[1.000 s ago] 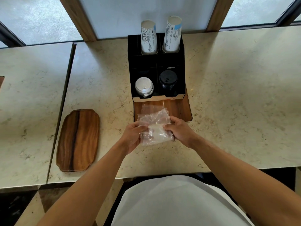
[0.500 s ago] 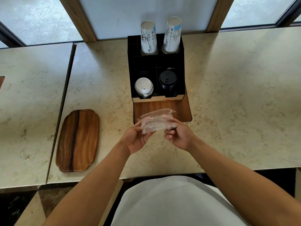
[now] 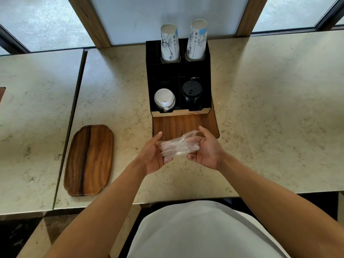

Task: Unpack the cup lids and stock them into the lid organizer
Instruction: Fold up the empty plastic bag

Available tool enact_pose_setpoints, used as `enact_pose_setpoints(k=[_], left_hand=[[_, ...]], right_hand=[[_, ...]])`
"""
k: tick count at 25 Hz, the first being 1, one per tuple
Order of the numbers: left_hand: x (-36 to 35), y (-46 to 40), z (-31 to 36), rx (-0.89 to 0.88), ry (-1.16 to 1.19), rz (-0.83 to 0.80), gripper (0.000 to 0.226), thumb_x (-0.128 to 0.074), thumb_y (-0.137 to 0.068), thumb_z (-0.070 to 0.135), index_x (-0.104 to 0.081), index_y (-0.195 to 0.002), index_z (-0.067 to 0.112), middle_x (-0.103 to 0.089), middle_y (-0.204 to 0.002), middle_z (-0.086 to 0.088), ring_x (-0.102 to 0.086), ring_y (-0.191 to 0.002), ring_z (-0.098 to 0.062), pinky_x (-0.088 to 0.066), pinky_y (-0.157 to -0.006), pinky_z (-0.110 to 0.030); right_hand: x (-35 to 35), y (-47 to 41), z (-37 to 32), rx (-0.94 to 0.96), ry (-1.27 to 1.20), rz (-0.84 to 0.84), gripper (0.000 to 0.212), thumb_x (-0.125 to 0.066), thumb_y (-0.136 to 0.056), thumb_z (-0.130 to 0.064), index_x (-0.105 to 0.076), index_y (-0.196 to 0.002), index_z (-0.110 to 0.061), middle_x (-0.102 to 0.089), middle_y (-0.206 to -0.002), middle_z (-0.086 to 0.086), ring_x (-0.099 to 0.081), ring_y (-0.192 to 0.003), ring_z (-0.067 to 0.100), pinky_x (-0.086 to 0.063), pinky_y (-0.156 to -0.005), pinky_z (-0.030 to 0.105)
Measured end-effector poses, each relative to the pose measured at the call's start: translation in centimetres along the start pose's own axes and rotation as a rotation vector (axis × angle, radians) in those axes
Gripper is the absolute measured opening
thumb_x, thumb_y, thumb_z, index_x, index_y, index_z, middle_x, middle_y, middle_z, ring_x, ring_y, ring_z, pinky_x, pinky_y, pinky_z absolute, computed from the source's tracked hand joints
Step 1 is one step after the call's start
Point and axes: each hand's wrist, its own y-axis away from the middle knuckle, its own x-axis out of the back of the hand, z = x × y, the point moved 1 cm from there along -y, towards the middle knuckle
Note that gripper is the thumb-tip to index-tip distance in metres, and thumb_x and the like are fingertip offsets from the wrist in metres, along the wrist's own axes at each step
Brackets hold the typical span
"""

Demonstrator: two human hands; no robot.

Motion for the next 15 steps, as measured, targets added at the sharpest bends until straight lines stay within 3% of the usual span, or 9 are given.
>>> enact_pose_setpoints(k=[2, 5, 9, 11, 15], left_hand=[[-0.2, 0.0, 0.1, -0.026, -0.098, 0.024, 0.041, -0.071, -0.091, 0.031, -0.068, -0.117, -0.001, -0.072, -0.104, -0.016, -0.071, -0.076, -0.024, -0.059, -0.058, -0.031], [0.0, 0.1, 0.2, -0.084, -0.186, -0.024, 0.042, -0.079, -0.081, 0.009, -0.067, -0.120, 0.000, -0.071, -0.116, -0.019, -0.072, -0.094, -0.033, -0.062, -0.072, -0.038], [0.6, 0.0, 0.0, -0.048, -0.298, -0.076, 0.051, -0.079, -0.080, 0.004, -0.062, -0.129, 0.004, -0.070, -0.122, -0.021, -0.066, -0.113, -0.042, -0.055, -0.096, -0.049], [0.7, 0.0, -0.1, -0.037, -0.343, -0.126, 0.046, -0.077, -0.083, 0.006, -0.065, -0.127, 0.003, -0.070, -0.123, -0.022, -0.065, -0.115, -0.041, -0.054, -0.098, -0.049], [0.9, -0.1, -0.3, -0.098, -0.346, -0.072, 0.044, -0.081, -0.076, -0.001, -0.071, -0.118, 0.001, -0.072, -0.118, -0.021, -0.069, -0.107, -0.040, -0.062, -0.083, -0.043]], right_hand=[[0.1, 0.0, -0.3, -0.027, 0.103, 0.022, 0.047, -0.056, -0.096, -0.050, -0.074, -0.106, -0.007, -0.073, -0.097, 0.014, -0.069, -0.079, 0.023, -0.058, -0.064, 0.037], [0.4, 0.3, -0.9, -0.017, 0.191, 0.046, 0.019, -0.058, -0.089, -0.018, -0.069, -0.101, -0.008, -0.069, -0.107, 0.017, -0.073, -0.082, 0.026, -0.061, -0.070, 0.038], [1.4, 0.4, -1.9, 0.047, 0.288, 0.076, 0.046, -0.062, -0.085, 0.006, -0.062, -0.129, -0.010, -0.061, -0.111, 0.014, -0.073, -0.077, 0.022, -0.061, -0.066, 0.038], [1.7, 0.4, -2.0, 0.075, 0.387, 0.100, 0.052, -0.066, -0.085, 0.010, -0.060, -0.132, -0.013, -0.060, -0.109, 0.012, -0.071, -0.075, 0.019, -0.061, -0.069, 0.036], [2.3, 0.1, -1.8, 0.172, 0.537, 0.159, 0.049, -0.074, -0.085, 0.008, -0.065, -0.124, -0.021, -0.066, -0.124, 0.012, -0.072, -0.105, 0.028, -0.061, -0.093, 0.046]])
